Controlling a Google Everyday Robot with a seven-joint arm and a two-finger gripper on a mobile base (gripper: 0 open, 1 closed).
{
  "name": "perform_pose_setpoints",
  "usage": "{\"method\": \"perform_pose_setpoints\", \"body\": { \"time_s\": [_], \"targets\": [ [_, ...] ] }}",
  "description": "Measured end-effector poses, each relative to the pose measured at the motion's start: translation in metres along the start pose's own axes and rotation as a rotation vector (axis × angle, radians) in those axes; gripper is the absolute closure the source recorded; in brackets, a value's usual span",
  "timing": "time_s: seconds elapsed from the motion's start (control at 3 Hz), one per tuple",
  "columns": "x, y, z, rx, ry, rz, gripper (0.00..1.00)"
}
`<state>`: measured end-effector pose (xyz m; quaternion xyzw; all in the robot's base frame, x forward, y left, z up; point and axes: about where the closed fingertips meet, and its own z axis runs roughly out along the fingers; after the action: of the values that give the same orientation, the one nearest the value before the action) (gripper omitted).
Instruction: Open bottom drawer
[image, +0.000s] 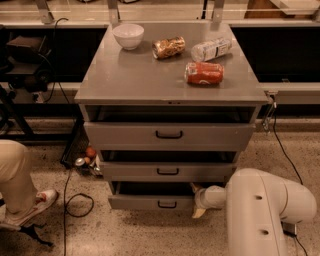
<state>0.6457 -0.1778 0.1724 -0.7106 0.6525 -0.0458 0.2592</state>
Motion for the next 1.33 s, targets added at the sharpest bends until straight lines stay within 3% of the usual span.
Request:
{"method": "perform_pose_setpoints", "body": {
  "time_s": [0.67,1.0,1.33],
  "targets": [
    [0.009,0.003,0.003,0.005,-0.041,0.072,0.59],
    [0.019,0.005,-0.019,0.041,-0.039,0.098,0.9],
    [0.025,0.045,-0.037,0.039,-0.097,0.145,1.0]
  ]
}}
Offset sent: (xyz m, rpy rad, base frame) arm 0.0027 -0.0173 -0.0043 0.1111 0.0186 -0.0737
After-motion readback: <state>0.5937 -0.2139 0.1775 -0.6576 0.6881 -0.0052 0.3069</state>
